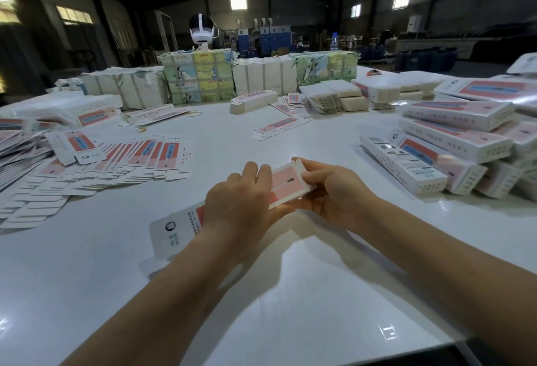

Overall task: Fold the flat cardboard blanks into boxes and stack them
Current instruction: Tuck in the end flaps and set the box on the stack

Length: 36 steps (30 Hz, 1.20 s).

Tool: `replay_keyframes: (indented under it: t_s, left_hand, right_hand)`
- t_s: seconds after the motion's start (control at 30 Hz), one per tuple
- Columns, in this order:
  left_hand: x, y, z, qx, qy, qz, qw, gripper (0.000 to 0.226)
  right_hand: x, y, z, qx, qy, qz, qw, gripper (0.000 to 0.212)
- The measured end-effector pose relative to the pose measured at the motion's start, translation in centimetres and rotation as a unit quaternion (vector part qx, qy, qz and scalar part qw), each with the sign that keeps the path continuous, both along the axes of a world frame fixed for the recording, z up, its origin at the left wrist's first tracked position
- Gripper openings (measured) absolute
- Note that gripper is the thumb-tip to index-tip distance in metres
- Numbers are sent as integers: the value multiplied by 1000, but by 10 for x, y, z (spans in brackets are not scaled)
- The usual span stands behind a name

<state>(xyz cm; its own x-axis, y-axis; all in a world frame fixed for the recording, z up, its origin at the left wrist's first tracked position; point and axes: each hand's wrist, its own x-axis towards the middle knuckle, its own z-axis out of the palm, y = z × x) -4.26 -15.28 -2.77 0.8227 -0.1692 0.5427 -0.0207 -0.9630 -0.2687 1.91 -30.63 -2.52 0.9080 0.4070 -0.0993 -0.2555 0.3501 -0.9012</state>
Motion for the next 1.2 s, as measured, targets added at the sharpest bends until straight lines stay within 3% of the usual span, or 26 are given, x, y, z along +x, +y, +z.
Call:
replay_keyframes:
  t_s: [0.13, 0.4, 0.6, 0.67, 0.77, 0.87, 0.97, 1.03, 1.1, 1.2]
  left_hand:
    - [-6, -4, 3, -3, -9, -22, 1000, 70]
    - [-5, -1, 2, -40, -44, -65, 996, 68]
    - [-4, -6, 0, -59, -40, -60, 996, 67]
    - [-4, -8, 1, -65, -51, -51, 995, 67]
    - [-4, -8, 1, -72, -64, -42, 994, 65]
    - [-3, -9, 0, -81, -80, -37, 993, 61]
    - [-3, -11, 0, -70, -96, -27, 993, 57]
    - [-3, -12, -1, -64, -104, -24, 992, 55]
    - [-3, -13, -1, -56, -103, -22, 993, 57]
    - [-3, -16, -2, -40, -92, -4, 995, 60]
  right_hand:
    - [2, 0, -3, -10, -8, -18, 1000, 39]
    - [4, -3, 1, -2, -23, -25, 999, 29]
    - [-4, 2, 2, -105, -126, -75, 984, 39]
    - [-10, 4, 2, -148, -179, -92, 968, 47]
    - [-20, 10, 0, -205, -282, -112, 930, 32]
    - [-23, 13, -5, -305, -374, -146, 864, 19]
    - [-24, 13, -6, -351, -411, -158, 826, 26]
    - [-25, 13, -5, -348, -418, -153, 825, 20]
    - [-25, 12, -6, -348, -414, -150, 827, 29]
    - [-22, 11, -4, -290, -350, -130, 881, 27]
